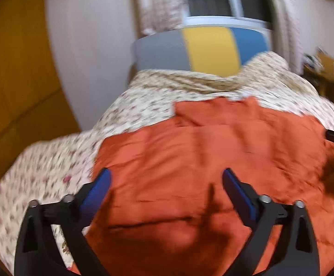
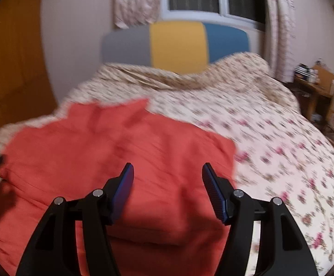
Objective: Fold large clothes
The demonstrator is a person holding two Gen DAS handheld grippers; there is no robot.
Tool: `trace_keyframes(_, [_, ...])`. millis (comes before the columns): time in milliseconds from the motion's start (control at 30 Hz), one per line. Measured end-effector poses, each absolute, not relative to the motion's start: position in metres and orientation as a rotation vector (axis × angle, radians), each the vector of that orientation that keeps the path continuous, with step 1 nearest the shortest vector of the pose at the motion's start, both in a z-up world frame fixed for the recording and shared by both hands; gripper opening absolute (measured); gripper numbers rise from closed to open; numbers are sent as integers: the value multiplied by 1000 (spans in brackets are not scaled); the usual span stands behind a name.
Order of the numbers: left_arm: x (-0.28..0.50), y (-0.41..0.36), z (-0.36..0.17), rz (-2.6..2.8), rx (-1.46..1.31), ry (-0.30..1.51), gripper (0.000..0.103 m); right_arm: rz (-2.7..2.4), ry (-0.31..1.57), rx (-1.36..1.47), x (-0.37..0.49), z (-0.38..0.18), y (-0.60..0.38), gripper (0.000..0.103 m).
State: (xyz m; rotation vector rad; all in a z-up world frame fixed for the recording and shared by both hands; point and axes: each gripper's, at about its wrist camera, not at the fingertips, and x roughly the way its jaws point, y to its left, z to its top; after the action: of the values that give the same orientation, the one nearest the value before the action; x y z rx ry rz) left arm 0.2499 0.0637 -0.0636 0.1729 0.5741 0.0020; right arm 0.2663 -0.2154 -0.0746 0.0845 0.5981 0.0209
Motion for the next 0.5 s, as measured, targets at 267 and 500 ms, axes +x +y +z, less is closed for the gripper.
trace_keyframes(267, [317, 102, -99, 93, 96, 713, 70, 192, 688, -11, 323, -79, -121, 43])
trace_keyframes(500, [323, 140, -123, 128, -50, 754, 70, 186, 736, -10, 360, -122, -106, 46])
